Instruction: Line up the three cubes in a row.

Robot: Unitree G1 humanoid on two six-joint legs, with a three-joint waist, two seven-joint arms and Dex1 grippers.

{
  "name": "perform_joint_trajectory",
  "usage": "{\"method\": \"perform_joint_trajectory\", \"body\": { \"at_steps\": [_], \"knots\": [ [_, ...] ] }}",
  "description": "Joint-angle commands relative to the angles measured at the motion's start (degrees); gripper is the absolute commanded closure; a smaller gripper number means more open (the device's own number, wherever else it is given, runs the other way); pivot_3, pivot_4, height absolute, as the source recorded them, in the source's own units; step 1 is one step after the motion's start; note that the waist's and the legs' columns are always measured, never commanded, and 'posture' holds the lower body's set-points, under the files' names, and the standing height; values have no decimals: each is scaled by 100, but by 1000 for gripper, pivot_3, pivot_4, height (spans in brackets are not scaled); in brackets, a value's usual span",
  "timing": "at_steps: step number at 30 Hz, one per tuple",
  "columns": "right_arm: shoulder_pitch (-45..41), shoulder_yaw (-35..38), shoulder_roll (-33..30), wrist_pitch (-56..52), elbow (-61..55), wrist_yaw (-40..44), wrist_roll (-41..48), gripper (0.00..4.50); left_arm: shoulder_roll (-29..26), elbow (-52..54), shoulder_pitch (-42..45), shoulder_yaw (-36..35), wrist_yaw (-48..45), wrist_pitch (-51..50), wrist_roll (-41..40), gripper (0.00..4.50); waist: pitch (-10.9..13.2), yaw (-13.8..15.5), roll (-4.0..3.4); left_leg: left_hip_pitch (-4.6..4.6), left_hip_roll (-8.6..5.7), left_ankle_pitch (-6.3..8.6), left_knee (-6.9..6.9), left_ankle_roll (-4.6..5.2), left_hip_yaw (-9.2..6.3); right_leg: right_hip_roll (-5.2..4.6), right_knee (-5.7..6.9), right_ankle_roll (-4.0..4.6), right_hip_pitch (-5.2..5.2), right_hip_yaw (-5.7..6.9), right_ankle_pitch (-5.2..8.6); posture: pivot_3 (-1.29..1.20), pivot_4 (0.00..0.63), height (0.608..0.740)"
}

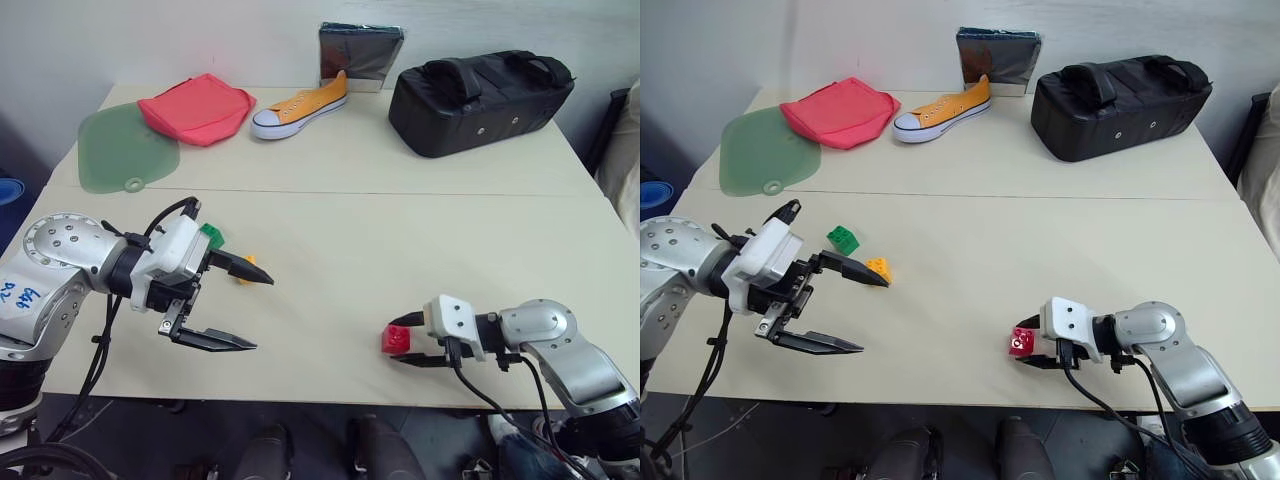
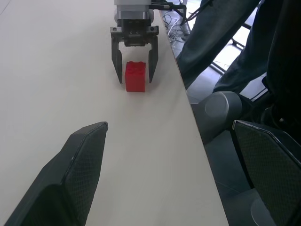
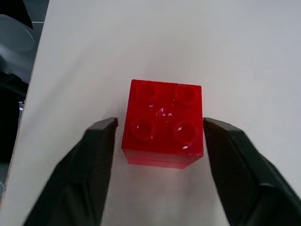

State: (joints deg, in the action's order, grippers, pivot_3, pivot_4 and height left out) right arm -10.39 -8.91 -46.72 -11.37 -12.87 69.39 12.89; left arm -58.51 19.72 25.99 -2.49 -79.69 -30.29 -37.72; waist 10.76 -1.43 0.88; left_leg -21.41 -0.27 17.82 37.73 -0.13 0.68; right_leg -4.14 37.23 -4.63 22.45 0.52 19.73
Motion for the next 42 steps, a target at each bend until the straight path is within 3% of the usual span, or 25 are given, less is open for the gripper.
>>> {"method": "perform_joint_trajectory", "body": {
  "at_steps": [1, 2, 8, 13, 16, 22, 26, 32, 39, 42],
  "knots": [
    [33, 341, -185, -47, -178, 105, 288, 370, 31, 1, 0, -46, 54, 86, 73, 0, 0, 1, 0, 0, 0, 0, 0, 0, 0, 0, 0, 0, 0, 0, 0, 0, 150, 740],
    [50, 471, -240, -120, -236, 149, 426, 16, 36, -7, -38, -72, 115, 61, 70, 0, 0, 1, 0, 0, 0, 0, 0, 0, 0, 0, 0, 0, 0, 0, 0, 0, 150, 740],
    [-52, 1518, -586, -848, -460, 449, 1693, 16, 134, 73, -831, -694, 862, -195, 1, 0, 0, -20, 0, 1, 3, 2, -1, 3, -1, 0, 3, 0, 0, -1, 0, 0, 150, 740],
    [-272, 2162, -1107, -1514, -518, 815, 2542, 16, 402, 387, -2395, -2017, 1711, -356, 79, 0, 0, -17, 0, 4, 5, 19, -4, 34, -5, -4, -3, 1, -2, 0, 0, 0, 150, 740],
    [-730, 2188, -1154, -1838, -446, 733, 2844, 16, 803, 298, -3238, -2959, 2268, -318, 231, 0, 0, -15, 0, 5, 5, 21, -4, 37, -10, -8, -9, 1, -7, 4, 0, 0, 150, 740],
    [-1461, 1827, -949, -1778, -117, 750, 2702, 16, 1395, 301, -4738, -4105, 2517, -26, 469, 0, 0, -10, 1, 7, 2, 24, -14, 40, -9, -16, -23, 2, -9, 7, 1, 0, 150, 740],
    [-1647, 1689, -855, -1777, -64, 763, 2657, 16, 1606, -230, -5097, -4544, 2629, 242, 569, 0, 0, 11, 1, 6, 0, 26, -27, 42, -8, -19, -35, 4, -7, 9, 2, 0, 150, 740],
    [-1779, 1586, -764, -1871, -214, 693, 2706, 16, 1250, -652, -4558, -4131, 2738, 417, 763, 0, -1, 95, 2, 8, -3, 27, -33, 42, -14, -27, -34, 7, -8, 17, 3, 0, 150, 740],
    [-1808, 1650, -700, -2016, -548, 474, 2836, 16, 491, -1419, -2392, -2513, 3067, -2, 1185, 0, -1, 113, 2, 1, -6, 28, -43, 37, -18, -30, -39, 7, -2, 22, 2, 0, 150, 740],
    [-1704, 1690, -658, -2090, -809, 351, 2937, 16, 599, -2283, -537, -1292, 3293, -319, 1666, 0, 0, 138, 3, -6, -7, 14, -40, 9, -14, -28, -35, 6, 7, 27, 2, 0, 150, 740]
  ]
}}
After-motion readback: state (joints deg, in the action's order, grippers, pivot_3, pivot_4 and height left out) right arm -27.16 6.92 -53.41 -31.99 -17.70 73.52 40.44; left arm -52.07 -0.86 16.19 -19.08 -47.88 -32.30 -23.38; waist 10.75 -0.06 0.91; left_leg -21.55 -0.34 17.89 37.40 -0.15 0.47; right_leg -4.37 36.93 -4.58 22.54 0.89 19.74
